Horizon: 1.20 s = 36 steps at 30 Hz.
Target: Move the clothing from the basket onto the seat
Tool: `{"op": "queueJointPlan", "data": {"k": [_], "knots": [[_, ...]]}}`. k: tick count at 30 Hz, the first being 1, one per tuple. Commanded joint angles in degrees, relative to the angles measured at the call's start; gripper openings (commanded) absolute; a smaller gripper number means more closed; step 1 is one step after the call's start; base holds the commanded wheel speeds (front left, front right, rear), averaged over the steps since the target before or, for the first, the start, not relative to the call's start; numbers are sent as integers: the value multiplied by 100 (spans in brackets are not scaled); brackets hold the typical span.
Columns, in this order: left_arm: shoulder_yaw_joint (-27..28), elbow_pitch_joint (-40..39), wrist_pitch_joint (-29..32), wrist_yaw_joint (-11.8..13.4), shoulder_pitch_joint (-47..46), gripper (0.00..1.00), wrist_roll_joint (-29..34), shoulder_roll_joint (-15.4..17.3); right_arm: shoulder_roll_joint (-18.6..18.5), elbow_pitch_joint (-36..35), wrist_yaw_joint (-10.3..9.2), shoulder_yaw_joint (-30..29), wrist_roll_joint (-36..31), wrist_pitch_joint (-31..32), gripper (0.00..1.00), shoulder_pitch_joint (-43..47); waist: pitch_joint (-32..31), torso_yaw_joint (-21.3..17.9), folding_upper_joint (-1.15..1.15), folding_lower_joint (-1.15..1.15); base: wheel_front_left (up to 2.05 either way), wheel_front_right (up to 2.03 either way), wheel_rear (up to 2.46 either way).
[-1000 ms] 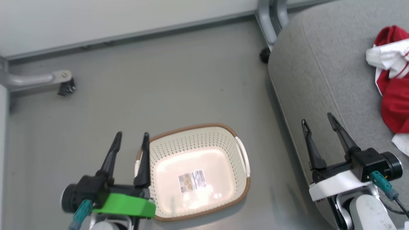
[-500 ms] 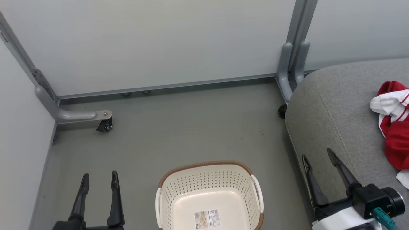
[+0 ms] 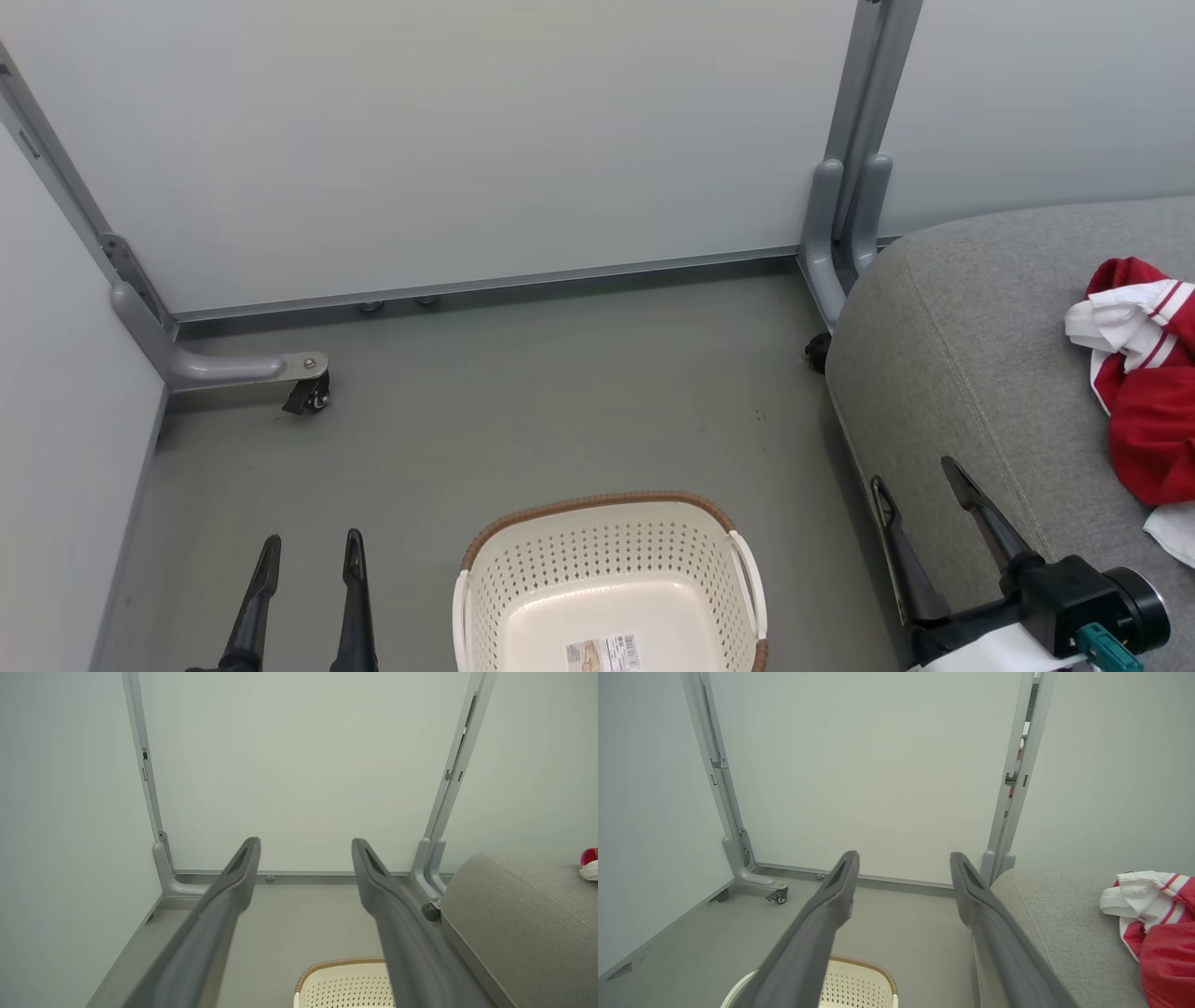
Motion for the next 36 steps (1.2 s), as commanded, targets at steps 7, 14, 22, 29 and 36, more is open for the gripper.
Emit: {"op": "queueJointPlan", "data": {"k": [7,14,22,29,36], "knots": [[-44,38,-1,52,1,0,-21,-1,2,28,0,20,9,0,0,5,-34,-3,0,1,0,0,0],[-31,163,96,47,-85,0,-637,28,-2,177,0,8,659,105,0,-13,-14,-14,2,1,0,0,0],[16,359,270,-15,-327,0,-1542,92,-50,359,-1,-41,1619,283,0,-195,15,-30,4,1,0,0,0],[54,524,410,-77,-521,0,-2267,133,-78,490,-1,-81,2390,424,0,-325,40,-45,7,1,0,0,0],[92,665,541,-127,-690,0,-2917,165,-99,601,-2,-124,3075,555,0,-435,65,-59,9,1,0,0,0]]}}
